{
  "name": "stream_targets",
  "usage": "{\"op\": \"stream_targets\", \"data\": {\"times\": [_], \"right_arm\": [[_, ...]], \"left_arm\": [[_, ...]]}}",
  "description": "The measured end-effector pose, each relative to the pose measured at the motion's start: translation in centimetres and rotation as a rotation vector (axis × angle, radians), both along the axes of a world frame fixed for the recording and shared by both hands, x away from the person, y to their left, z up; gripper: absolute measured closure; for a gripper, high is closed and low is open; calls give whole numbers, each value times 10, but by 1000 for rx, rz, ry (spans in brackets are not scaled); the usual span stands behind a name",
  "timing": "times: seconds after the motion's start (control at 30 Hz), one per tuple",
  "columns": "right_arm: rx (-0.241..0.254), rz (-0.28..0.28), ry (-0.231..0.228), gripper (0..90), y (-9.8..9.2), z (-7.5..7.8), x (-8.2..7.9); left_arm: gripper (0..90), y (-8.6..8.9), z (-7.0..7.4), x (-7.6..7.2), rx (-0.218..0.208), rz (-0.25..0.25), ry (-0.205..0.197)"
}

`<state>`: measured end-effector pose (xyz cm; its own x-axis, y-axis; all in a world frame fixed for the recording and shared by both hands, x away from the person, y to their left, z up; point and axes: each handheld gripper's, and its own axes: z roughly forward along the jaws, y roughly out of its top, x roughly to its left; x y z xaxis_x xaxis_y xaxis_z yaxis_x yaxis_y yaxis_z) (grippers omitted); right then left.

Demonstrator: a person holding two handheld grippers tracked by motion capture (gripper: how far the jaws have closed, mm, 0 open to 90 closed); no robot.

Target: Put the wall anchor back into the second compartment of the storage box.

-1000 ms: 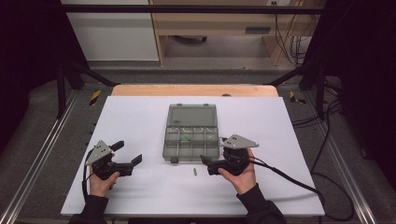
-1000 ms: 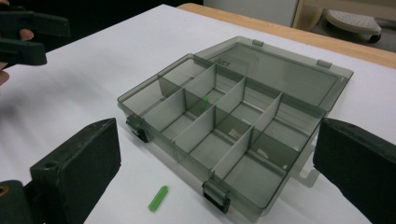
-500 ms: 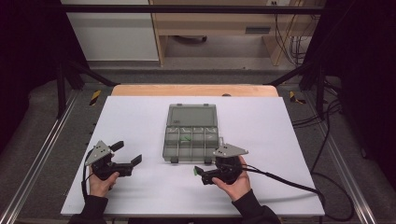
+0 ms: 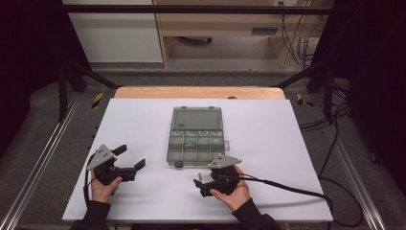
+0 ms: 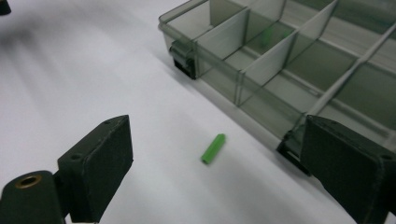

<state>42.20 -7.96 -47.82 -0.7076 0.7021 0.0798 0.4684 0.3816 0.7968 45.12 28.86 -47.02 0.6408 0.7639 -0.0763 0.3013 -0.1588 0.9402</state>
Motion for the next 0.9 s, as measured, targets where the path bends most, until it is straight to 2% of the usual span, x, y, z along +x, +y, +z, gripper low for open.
{"op": "stream_targets", "data": {"times": [0.13,0.4,0.57,0.67,0.9], "right_arm": [[-6,15,35,177,6,-7,2],[-17,0,73,425,9,-15,11],[-25,-6,103,543,10,-19,16],[-30,-12,121,598,10,-21,19],[-52,-11,128,699,11,-25,21]], "left_arm": [[29,0,0,0,1,0,1],[29,0,0,0,2,0,1],[30,0,0,0,1,1,1],[30,0,0,0,4,0,2],[30,0,0,0,4,1,3]]}}
